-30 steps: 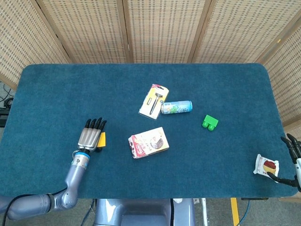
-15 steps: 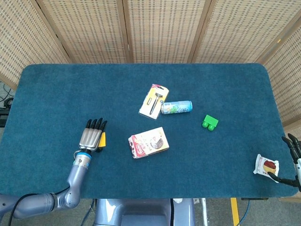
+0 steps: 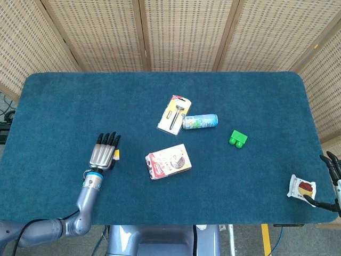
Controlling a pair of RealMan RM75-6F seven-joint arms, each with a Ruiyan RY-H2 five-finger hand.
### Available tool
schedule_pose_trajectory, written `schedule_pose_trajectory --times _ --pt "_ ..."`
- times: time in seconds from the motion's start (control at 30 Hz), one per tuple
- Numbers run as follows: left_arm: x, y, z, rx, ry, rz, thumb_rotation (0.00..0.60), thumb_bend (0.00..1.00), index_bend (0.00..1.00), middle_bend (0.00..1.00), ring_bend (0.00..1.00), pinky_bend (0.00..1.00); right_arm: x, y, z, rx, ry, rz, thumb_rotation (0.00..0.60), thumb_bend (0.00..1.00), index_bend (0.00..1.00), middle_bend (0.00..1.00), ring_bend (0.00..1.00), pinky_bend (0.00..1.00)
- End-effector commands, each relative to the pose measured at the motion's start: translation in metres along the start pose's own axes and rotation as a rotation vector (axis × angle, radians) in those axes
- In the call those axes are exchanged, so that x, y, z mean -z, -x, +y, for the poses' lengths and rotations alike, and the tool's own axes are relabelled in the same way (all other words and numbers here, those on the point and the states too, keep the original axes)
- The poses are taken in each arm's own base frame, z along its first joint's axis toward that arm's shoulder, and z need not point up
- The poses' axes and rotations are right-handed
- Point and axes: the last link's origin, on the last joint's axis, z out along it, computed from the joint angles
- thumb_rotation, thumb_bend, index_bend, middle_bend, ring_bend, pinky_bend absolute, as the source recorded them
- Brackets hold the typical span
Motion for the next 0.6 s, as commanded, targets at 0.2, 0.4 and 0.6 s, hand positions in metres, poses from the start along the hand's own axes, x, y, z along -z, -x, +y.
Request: schedule_pose_trajectory --times 0.2,0.4,0.6 --pt "0.001 -0.005 -0.004 0.020 -0.003 0.029 0.600 0.56 0.00 0.00 0.00 0.00 0.000 0.000 -0.001 0.002 -0.002 -0.002 0.600 0.10 0.00 0.00 0.00 0.00" --pt "0.004 -0.006 -0.005 0.052 0.010 0.027 0.600 0.60 0.00 0.00 0.00 0.00 0.000 0.001 -0.001 0.004 0.000 -0.004 0.600 0.10 0.00 0.00 0.00 0.00" --pt "0.013 -0.009 -0.002 0.128 0.052 -0.036 0.600 0.47 0.00 0.00 0.00 0.00 0.000 0.001 0.000 0.004 0.002 -0.005 0.600 0.10 0.00 0.00 0.00 0.00"
